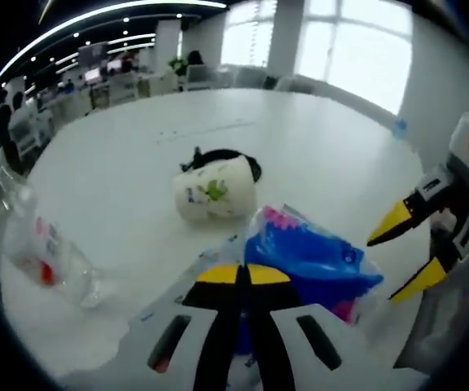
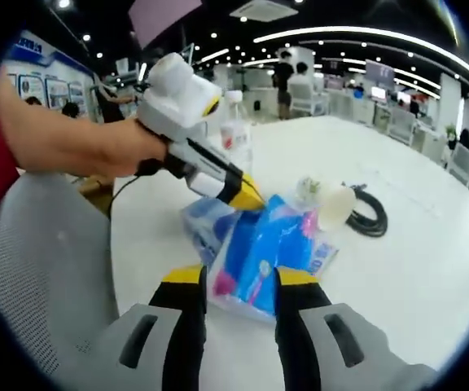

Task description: Arrange the tabletop items into an orderly group along one side of the table until the central work area is clear of visible clutter.

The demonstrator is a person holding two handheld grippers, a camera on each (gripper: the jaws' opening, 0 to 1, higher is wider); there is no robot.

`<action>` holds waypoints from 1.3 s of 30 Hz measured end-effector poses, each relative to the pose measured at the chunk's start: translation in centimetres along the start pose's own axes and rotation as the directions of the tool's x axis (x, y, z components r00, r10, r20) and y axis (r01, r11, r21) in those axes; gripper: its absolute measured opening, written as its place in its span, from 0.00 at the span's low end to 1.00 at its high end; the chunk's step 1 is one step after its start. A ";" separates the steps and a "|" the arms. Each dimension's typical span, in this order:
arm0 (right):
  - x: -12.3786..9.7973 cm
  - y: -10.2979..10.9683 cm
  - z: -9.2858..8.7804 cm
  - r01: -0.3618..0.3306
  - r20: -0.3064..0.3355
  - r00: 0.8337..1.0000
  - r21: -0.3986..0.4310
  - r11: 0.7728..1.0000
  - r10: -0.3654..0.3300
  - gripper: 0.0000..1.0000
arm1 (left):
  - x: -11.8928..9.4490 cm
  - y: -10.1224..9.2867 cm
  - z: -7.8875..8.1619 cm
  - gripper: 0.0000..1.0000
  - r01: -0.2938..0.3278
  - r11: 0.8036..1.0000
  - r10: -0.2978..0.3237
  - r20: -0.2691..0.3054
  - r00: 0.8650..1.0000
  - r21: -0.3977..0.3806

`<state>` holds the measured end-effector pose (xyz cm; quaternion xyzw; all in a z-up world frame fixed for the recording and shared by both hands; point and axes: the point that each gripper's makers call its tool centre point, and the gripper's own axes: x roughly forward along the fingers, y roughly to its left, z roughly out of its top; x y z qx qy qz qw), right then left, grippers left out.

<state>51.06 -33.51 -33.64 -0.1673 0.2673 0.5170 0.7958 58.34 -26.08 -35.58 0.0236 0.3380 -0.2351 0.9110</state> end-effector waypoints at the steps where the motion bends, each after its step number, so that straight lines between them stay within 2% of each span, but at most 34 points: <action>1: 0.2 0.0 -0.2 0.005 -0.011 1.000 -0.001 1.000 -0.005 0.30 | 0.0 0.0 0.0 0.00 -0.001 1.000 0.001 0.001 1.000 -0.001; 6: 1.1 0.1 -1.1 0.031 -0.069 0.997 -0.051 0.998 -0.034 0.23 | -0.1 0.1 0.0 0.00 -0.009 1.000 0.009 -0.001 1.000 -0.003; 9: 1.2 -0.6 -1.9 0.067 -0.115 0.990 -0.091 0.994 -0.077 0.22 | -0.2 0.2 0.0 0.00 -0.008 1.000 0.008 -0.003 1.000 -0.008; 16: 0.6 -1.9 -2.6 0.104 -0.136 0.984 -0.079 0.991 -0.114 0.21 | -0.5 0.0 -0.3 0.00 0.002 1.000 -0.002 -0.010 1.000 -0.003; 19: 0.3 -2.2 -2.8 0.113 -0.142 0.982 -0.085 0.990 -0.124 0.15 | -0.6 -0.2 -0.4 0.00 0.013 1.000 -0.013 -0.014 1.000 0.001; 26: 0.0 -2.7 -3.1 0.127 -0.157 0.977 -0.102 0.987 -0.142 0.08 | -1.3 -0.8 -0.8 0.00 0.043 0.999 -0.042 -0.022 0.999 0.030; 32: 0.0 -2.5 -3.2 0.111 -0.168 0.977 -0.138 0.984 -0.133 0.03 | -1.4 -1.1 -1.2 0.03 0.078 0.987 -0.073 -0.038 0.997 0.142; 36: 0.0 -2.5 -3.1 0.103 -0.166 0.978 -0.151 0.983 -0.128 0.03 | -1.6 -1.2 -0.8 0.18 0.098 0.976 -0.094 -0.032 0.995 0.194; 39: 0.0 -2.6 -3.1 0.095 -0.168 0.978 -0.169 0.981 -0.123 0.02 | -1.7 -1.7 -0.5 0.22 0.139 0.958 -0.133 -0.039 0.990 0.250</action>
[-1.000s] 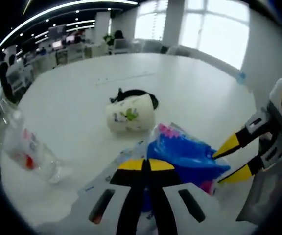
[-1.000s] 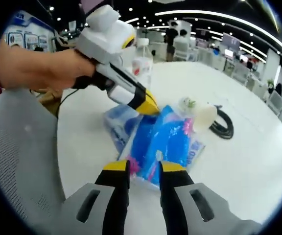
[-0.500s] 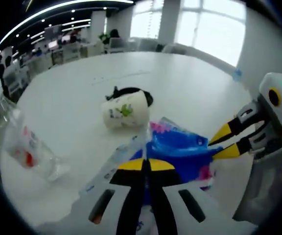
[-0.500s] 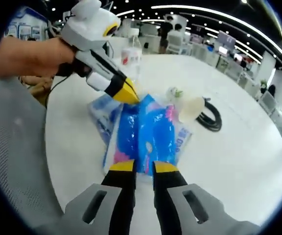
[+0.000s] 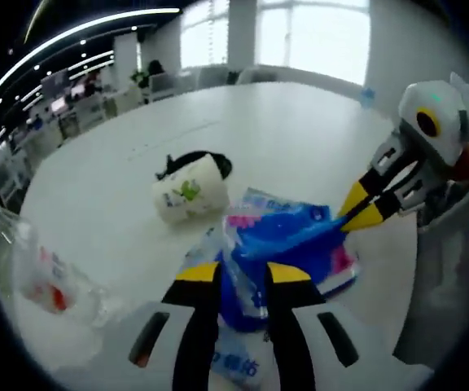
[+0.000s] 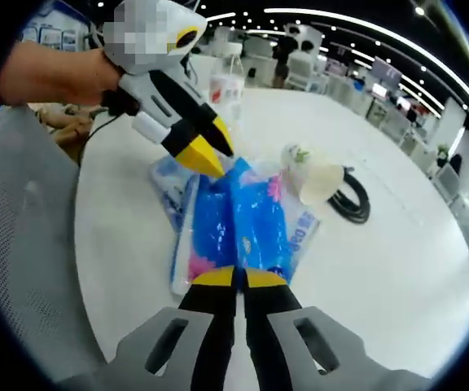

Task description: Arrange the tabletop items into an orderly group along one side of the table until the central work area is clear of visible clutter.

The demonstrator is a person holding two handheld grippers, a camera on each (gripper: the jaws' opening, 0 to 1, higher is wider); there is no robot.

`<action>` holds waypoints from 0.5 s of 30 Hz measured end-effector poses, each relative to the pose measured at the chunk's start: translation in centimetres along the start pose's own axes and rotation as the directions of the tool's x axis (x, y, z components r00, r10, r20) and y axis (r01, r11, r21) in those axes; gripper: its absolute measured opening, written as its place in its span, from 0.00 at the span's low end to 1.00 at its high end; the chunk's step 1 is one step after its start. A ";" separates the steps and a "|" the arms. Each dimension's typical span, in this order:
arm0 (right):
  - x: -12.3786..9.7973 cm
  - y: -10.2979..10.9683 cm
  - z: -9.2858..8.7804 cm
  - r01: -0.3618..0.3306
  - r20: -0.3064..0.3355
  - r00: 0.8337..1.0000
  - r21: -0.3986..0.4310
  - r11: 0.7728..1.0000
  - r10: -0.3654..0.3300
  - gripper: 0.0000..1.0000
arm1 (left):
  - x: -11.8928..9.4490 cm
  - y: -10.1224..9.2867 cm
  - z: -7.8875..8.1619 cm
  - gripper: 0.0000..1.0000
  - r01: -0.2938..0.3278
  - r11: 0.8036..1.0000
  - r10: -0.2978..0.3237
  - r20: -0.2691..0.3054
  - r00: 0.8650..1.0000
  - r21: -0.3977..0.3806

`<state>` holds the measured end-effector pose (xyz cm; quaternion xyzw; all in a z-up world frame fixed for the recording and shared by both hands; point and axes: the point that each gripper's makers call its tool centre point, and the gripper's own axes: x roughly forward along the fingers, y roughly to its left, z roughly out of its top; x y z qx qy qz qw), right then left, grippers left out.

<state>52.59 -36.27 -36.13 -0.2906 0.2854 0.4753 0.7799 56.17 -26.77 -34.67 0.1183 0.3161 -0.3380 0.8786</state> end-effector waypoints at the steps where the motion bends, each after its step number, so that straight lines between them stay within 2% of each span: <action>1: 0.0 0.0 0.0 -0.003 0.002 1.000 -0.014 1.000 0.003 0.02 | 0.1 -0.2 -0.1 0.22 0.020 1.000 -0.019 -0.015 1.000 0.022; 3: 0.0 0.0 0.0 -0.004 -0.003 1.000 -0.030 1.000 0.003 0.02 | 0.3 -0.5 -0.1 0.21 0.045 0.998 -0.044 -0.022 0.999 0.043; 6: 0.0 0.0 -0.1 -0.010 -0.008 1.000 -0.079 0.997 0.009 0.02 | 0.7 -0.5 -0.3 0.21 0.049 0.996 -0.046 -0.041 0.998 0.072; 12: -0.1 0.3 0.1 -0.027 0.003 1.000 -0.152 0.988 0.027 0.01 | 1.2 -0.1 -0.4 0.21 0.060 0.997 -0.058 -0.046 0.997 0.052; 15: -0.1 0.2 0.0 -0.027 -0.001 1.000 -0.157 0.987 0.027 0.01 | 1.4 0.0 -0.5 0.17 0.069 0.997 -0.068 -0.045 0.997 0.025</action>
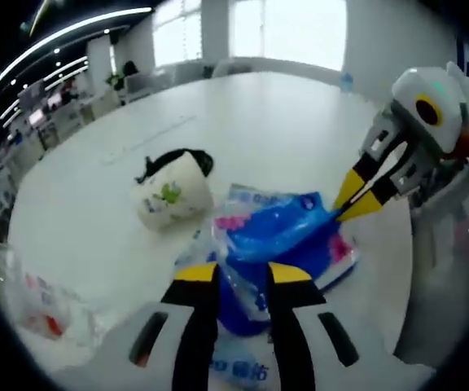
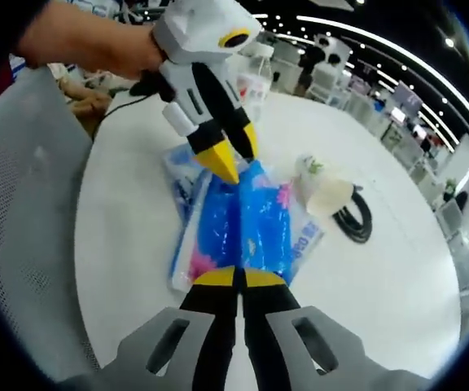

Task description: Arrange the tabletop items into an orderly group along one side of the table until the central work area is clear of visible clutter.

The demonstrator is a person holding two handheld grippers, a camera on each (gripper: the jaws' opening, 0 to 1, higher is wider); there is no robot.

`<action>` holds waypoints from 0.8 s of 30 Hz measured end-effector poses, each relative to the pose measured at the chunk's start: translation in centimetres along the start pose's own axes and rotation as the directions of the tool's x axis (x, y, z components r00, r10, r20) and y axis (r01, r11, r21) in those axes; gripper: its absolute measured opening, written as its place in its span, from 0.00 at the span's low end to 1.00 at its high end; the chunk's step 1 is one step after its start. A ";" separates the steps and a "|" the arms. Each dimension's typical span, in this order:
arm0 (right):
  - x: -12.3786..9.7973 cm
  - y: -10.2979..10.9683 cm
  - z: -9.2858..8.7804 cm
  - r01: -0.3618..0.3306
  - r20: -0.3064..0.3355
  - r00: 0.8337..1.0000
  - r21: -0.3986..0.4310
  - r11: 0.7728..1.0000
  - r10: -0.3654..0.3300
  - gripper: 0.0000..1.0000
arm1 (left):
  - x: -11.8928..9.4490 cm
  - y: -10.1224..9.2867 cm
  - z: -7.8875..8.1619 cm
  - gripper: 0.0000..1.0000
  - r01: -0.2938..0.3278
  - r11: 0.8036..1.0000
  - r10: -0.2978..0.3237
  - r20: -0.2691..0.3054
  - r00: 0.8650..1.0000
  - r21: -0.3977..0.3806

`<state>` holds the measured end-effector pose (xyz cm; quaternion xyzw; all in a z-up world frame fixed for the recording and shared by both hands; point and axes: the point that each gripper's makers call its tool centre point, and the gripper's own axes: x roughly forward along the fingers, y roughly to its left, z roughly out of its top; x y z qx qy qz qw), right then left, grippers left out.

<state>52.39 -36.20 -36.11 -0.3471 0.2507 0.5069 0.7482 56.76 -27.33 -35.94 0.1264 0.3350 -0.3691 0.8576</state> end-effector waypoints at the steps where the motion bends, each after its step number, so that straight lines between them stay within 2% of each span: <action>1: 0.0 0.0 0.0 0.000 0.000 1.000 0.002 1.000 0.000 0.01 | 0.0 0.0 0.0 0.14 0.000 1.000 0.000 -0.002 1.000 -0.005; 3: 0.0 -0.1 0.0 0.002 0.001 1.000 0.004 1.000 -0.002 0.01 | 0.0 0.1 -0.1 0.05 0.001 1.000 -0.001 -0.004 1.000 -0.011; 9: -0.1 -0.5 0.0 0.009 0.011 1.000 0.026 1.000 -0.009 0.01 | 0.0 0.2 -0.2 0.00 -0.019 0.999 0.019 -0.005 1.000 -0.049; 17: -0.3 -0.7 0.0 0.012 0.022 1.000 0.049 0.999 -0.013 0.01 | -0.3 0.2 -0.2 0.00 -0.033 0.995 0.034 0.008 0.999 -0.091; 24: -1.2 -1.3 0.4 0.002 0.042 0.999 0.062 0.998 -0.004 0.01 | -1.2 0.1 0.7 0.00 -0.038 0.994 0.041 0.025 0.999 -0.099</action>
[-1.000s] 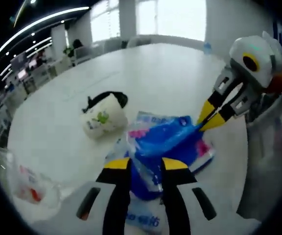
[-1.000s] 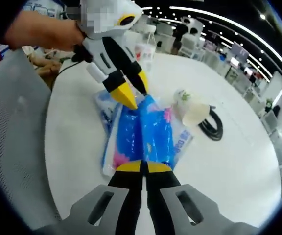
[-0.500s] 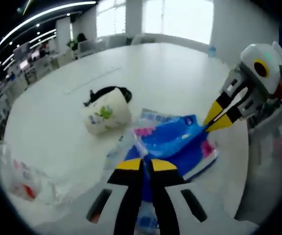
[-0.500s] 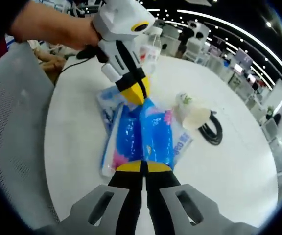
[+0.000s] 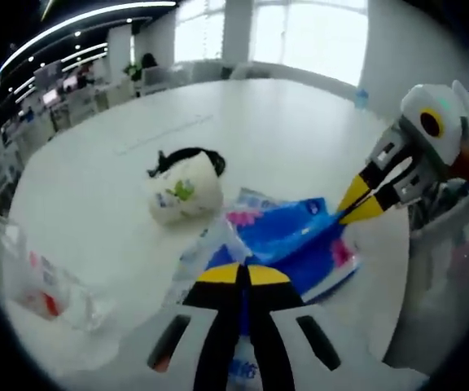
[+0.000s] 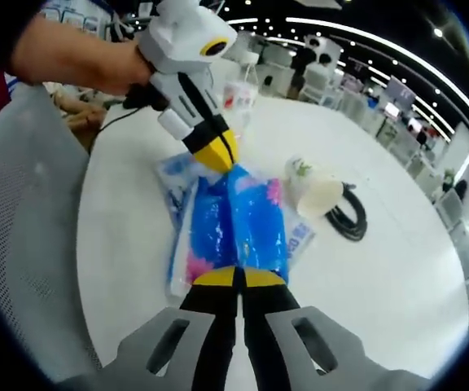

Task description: Arrange the tabletop items into an orderly group along one side of the table until the central work area is clear of visible clutter.

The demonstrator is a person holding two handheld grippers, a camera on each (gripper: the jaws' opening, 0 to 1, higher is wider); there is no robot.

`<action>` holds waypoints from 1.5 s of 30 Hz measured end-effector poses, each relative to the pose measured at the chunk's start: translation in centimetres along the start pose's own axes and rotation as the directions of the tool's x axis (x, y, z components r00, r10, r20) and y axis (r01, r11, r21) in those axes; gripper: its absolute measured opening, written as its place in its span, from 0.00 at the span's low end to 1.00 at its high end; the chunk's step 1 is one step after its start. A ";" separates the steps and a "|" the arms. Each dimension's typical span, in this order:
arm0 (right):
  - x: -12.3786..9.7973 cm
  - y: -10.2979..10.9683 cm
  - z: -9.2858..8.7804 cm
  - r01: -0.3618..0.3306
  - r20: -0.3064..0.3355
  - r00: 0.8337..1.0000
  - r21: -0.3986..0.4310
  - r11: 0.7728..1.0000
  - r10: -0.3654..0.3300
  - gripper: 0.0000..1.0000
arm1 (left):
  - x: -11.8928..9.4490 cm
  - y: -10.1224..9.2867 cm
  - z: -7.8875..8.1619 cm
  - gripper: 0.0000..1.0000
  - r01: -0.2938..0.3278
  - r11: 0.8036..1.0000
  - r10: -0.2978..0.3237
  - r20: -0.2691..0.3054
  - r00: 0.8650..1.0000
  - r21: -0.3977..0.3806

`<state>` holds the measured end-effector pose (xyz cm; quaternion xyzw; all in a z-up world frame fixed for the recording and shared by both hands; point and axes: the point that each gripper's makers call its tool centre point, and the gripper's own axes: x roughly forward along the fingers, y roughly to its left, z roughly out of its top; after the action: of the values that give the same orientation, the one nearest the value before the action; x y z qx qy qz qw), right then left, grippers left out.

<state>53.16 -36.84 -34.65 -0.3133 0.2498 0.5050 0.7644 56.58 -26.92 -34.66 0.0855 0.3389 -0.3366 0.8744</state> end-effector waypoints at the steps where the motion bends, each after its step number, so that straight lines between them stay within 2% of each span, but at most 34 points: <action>1: -0.2 -0.1 0.0 0.000 0.001 1.000 -0.002 1.000 0.001 0.01 | -0.1 -0.1 0.2 0.00 0.001 1.000 -0.001 0.004 1.000 -0.002; 9: -2.4 -2.7 -0.1 0.027 0.014 1.000 0.000 1.000 -0.027 0.01 | 0.0 -1.2 2.7 0.00 0.002 1.000 -0.001 0.047 0.999 -0.018; 18: -5.4 -6.2 -1.4 0.078 0.010 0.997 -0.007 0.997 -0.078 0.01 | 1.8 -3.3 6.2 0.00 0.003 0.999 0.002 0.095 0.995 -0.046; 22: -7.2 -8.3 -2.4 0.114 0.005 0.993 -0.003 0.993 -0.114 0.01 | 3.0 -4.6 7.9 0.00 0.001 0.998 0.006 0.116 0.993 -0.058; 30: -9.8 -10.8 -4.3 0.141 -0.001 0.990 -0.010 0.990 -0.141 0.01 | 5.5 -7.0 10.4 0.00 0.011 0.998 -0.002 0.151 0.989 -0.058; 39: -12.0 -14.0 -7.0 0.150 -0.019 0.988 -0.031 0.988 -0.150 0.01 | 9.0 -9.7 12.3 0.00 0.017 0.997 -0.004 0.154 0.988 -0.079; 45: -12.2 -15.9 -9.1 0.151 -0.033 0.988 -0.023 0.988 -0.152 0.01 | 11.5 -10.7 13.0 0.00 0.016 0.995 -0.003 0.141 0.990 -0.095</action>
<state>62.86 -55.71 -28.69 -0.3480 0.2334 0.4425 0.7928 62.85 -46.07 -31.52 0.0178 0.2923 -0.3292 0.8977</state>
